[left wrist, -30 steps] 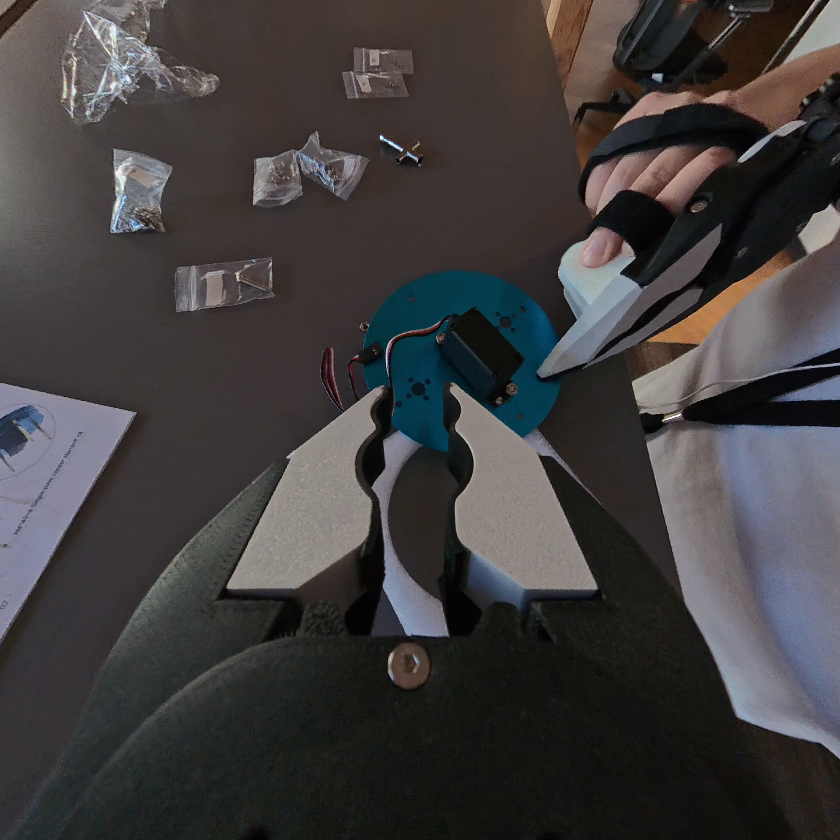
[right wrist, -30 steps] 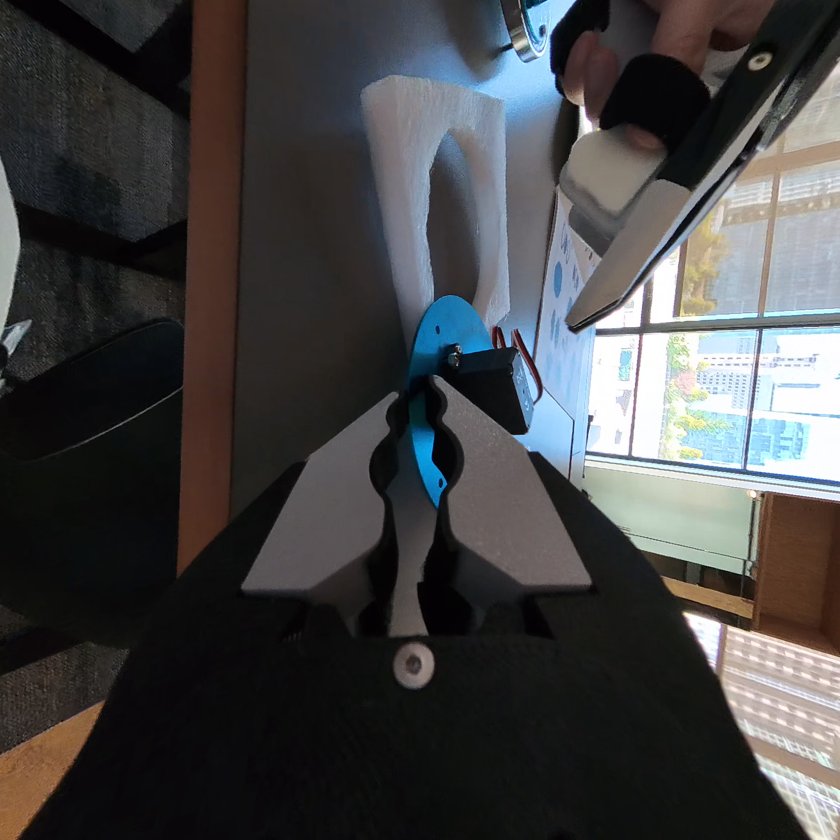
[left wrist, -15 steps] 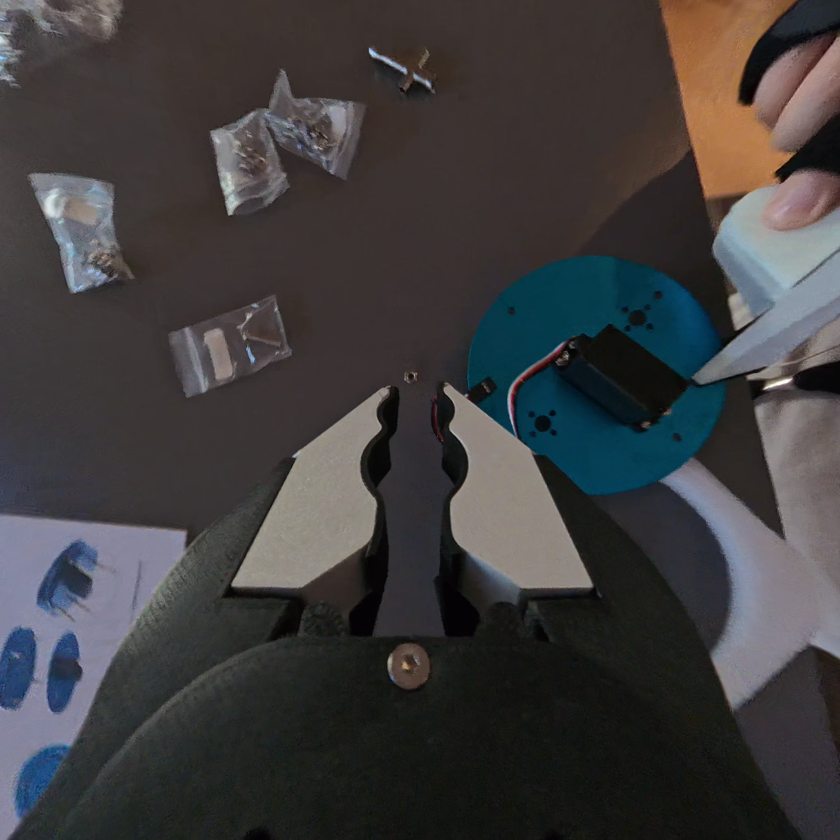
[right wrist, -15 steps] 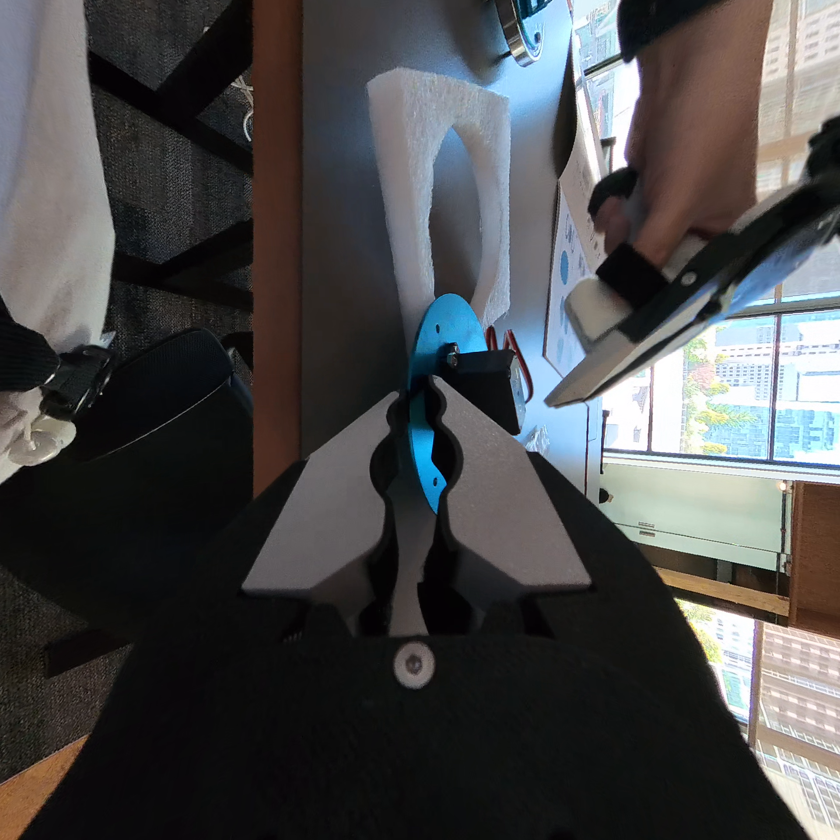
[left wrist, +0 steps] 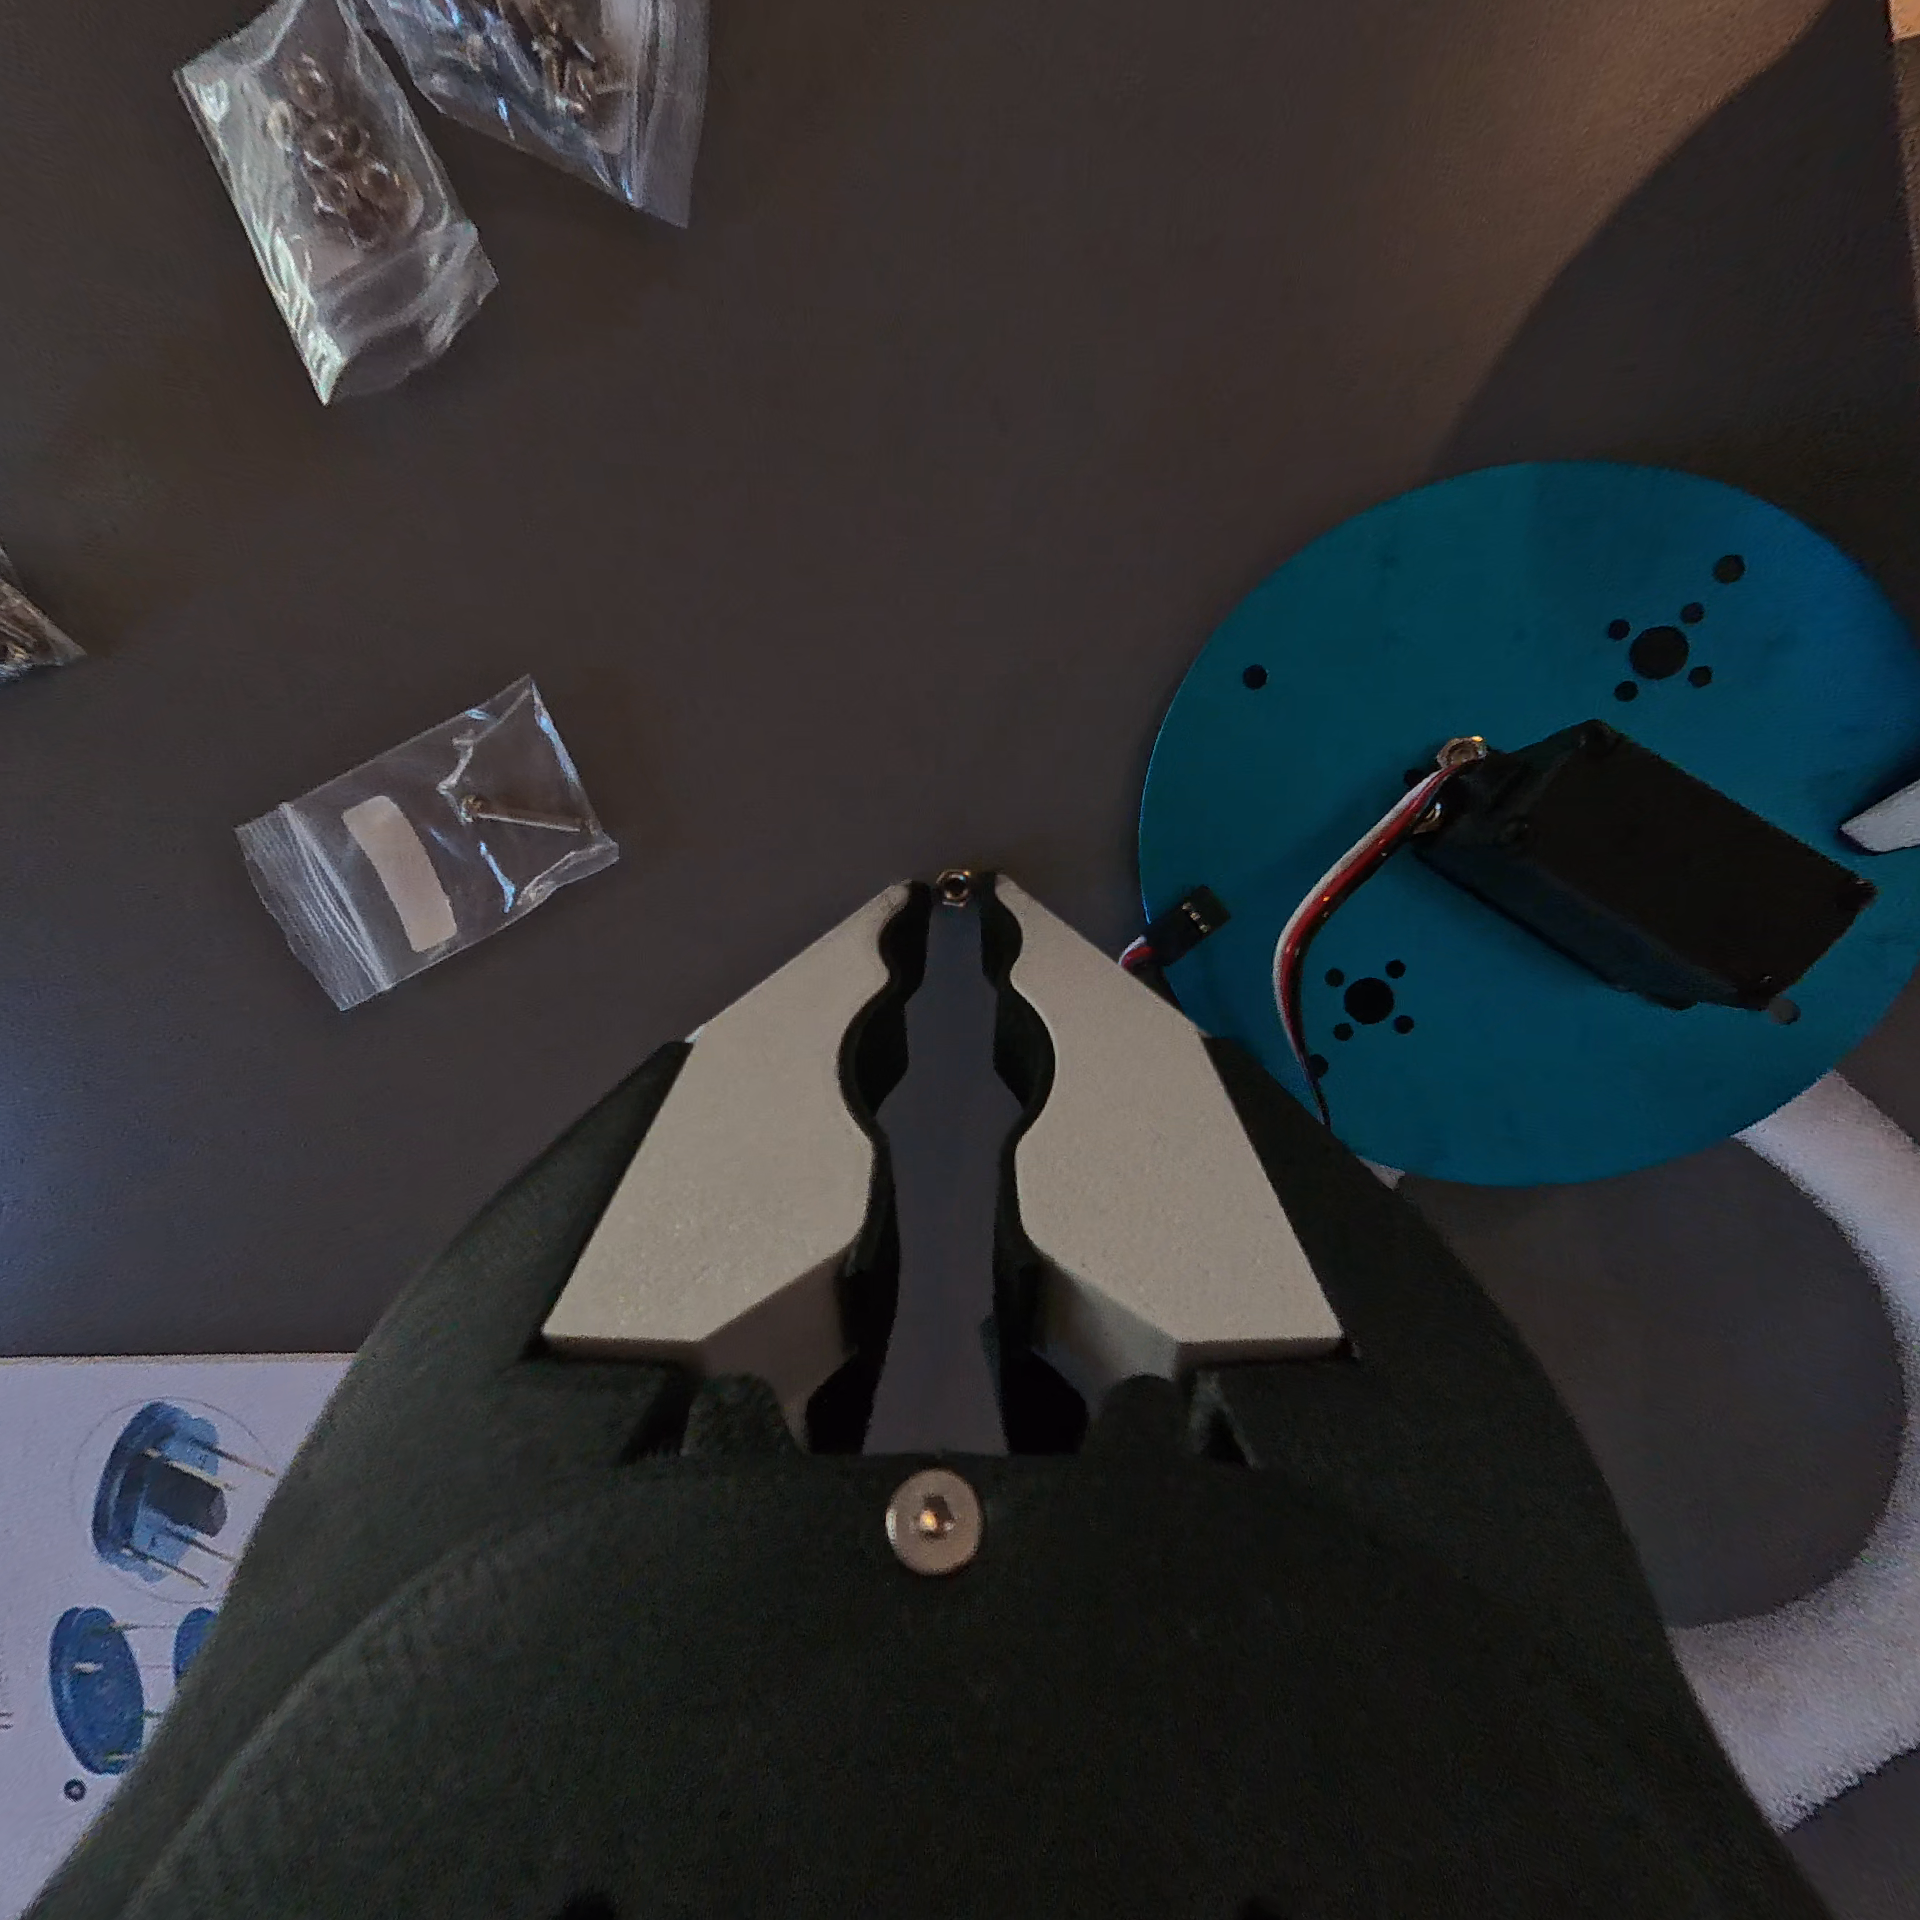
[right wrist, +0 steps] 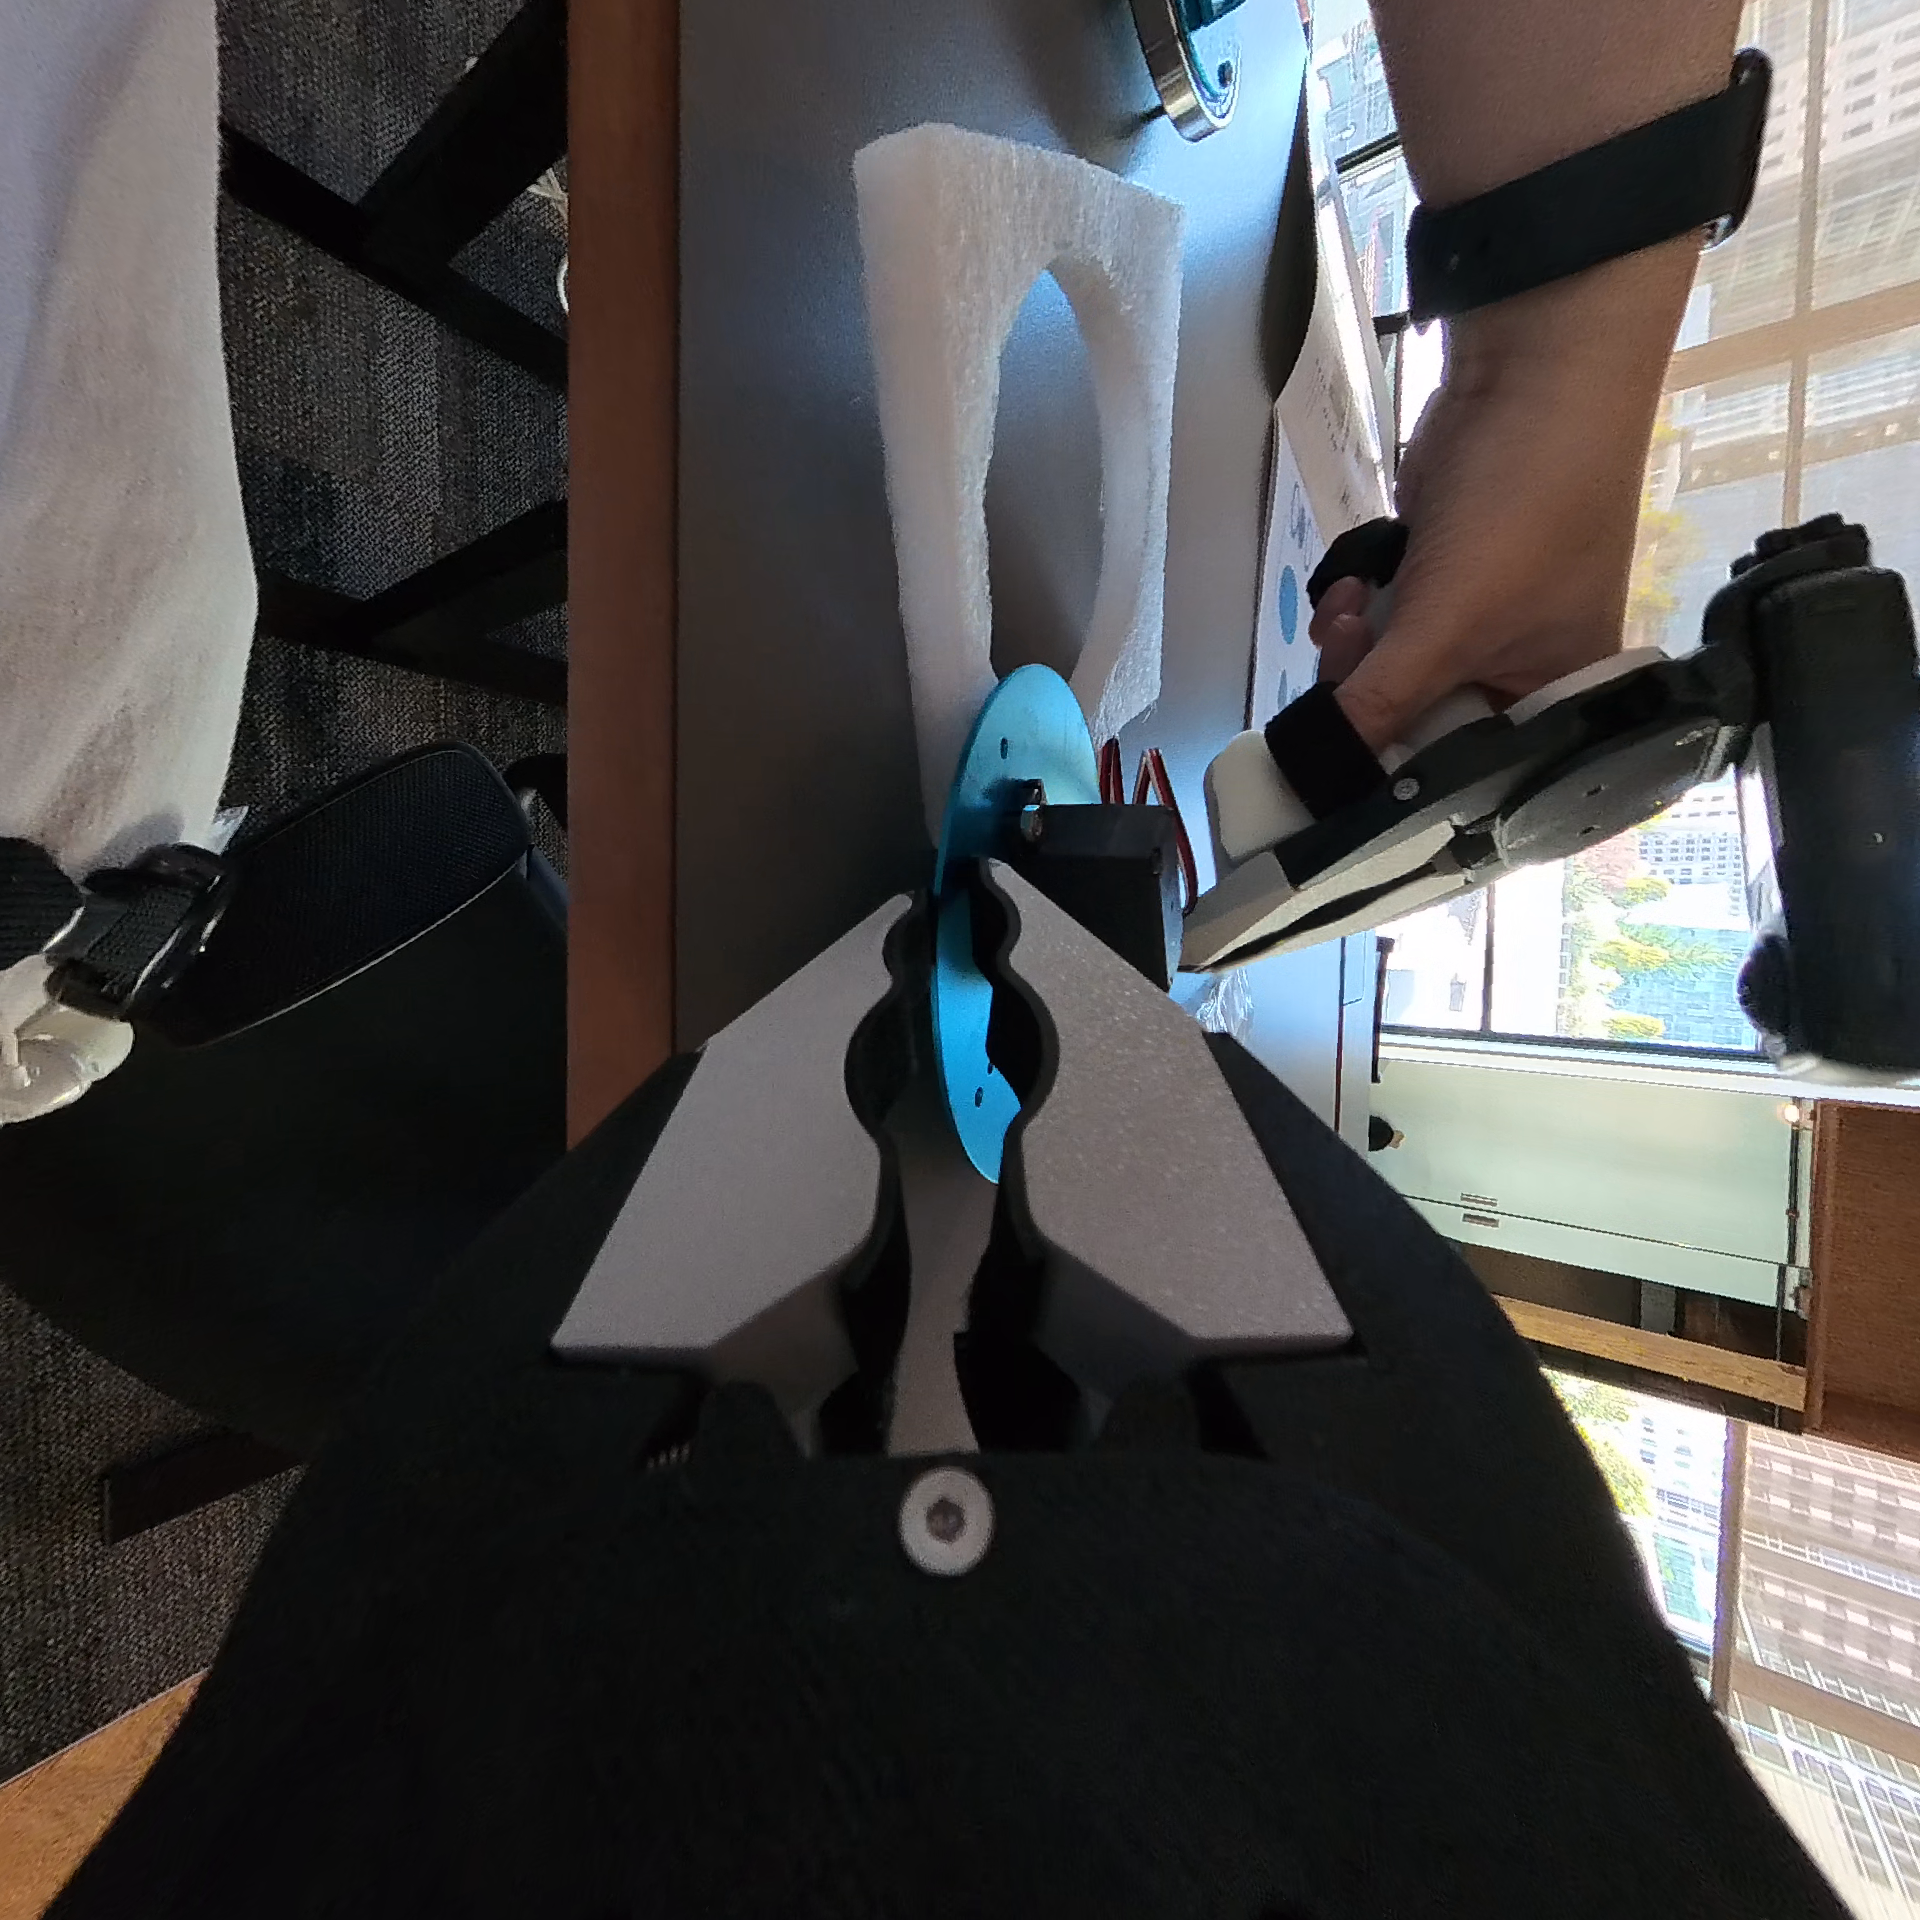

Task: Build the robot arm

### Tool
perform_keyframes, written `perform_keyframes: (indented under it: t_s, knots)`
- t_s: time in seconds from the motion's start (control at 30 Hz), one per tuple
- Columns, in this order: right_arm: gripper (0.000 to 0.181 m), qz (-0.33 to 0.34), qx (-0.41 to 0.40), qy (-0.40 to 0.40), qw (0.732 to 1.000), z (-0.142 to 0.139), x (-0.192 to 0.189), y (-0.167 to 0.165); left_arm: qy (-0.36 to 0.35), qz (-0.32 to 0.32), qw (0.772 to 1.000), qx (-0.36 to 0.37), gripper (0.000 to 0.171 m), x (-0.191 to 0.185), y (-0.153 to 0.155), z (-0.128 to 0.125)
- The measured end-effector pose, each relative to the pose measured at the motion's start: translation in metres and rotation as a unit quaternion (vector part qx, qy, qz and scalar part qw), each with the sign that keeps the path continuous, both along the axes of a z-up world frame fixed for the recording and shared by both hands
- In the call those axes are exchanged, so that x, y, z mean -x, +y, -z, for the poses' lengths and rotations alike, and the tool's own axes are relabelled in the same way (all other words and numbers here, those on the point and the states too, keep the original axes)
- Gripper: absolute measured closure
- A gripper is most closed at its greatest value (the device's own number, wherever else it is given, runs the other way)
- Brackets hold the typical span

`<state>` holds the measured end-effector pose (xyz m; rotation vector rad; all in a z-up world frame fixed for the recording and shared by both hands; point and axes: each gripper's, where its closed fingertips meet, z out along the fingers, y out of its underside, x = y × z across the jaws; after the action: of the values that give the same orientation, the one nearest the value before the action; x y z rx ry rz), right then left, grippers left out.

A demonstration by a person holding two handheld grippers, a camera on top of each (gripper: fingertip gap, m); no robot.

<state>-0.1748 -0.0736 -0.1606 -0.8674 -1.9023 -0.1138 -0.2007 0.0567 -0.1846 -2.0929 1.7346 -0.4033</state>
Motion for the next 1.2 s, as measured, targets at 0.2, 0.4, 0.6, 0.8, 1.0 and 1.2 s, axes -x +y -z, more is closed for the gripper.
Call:
perform_keyframes:
  t_s: [0.2,0.4,0.6,0.8,1.0,1.2]
  knots:
    - [0.175,0.000,0.001,0.001,1.000,0.001,0.000,0.000,-0.015,0.025,0.999,-0.034,0.167,-0.001,-0.002,0.000]
    - [0.175,-0.003,0.000,-0.003,1.000,0.000,0.000,0.000,-0.036,0.004,0.999,-0.032,0.168,0.004,-0.002,-0.005]
    - [0.175,-0.003,-0.002,-0.006,1.000,0.000,0.000,0.001,-0.016,0.002,0.999,-0.040,0.171,0.019,-0.005,-0.006]
    - [0.175,-0.004,-0.004,-0.009,1.000,0.001,0.001,0.002,-0.031,-0.027,0.999,-0.027,0.164,0.023,-0.002,-0.008]
    - [0.175,-0.006,-0.002,-0.014,1.000,0.004,0.001,0.002,-0.046,-0.039,0.998,-0.024,0.154,0.015,0.013,-0.010]
    - [0.175,-0.002,0.004,-0.010,1.000,0.001,0.001,0.004,-0.030,-0.019,0.999,-0.019,0.153,0.006,0.017,-0.002]
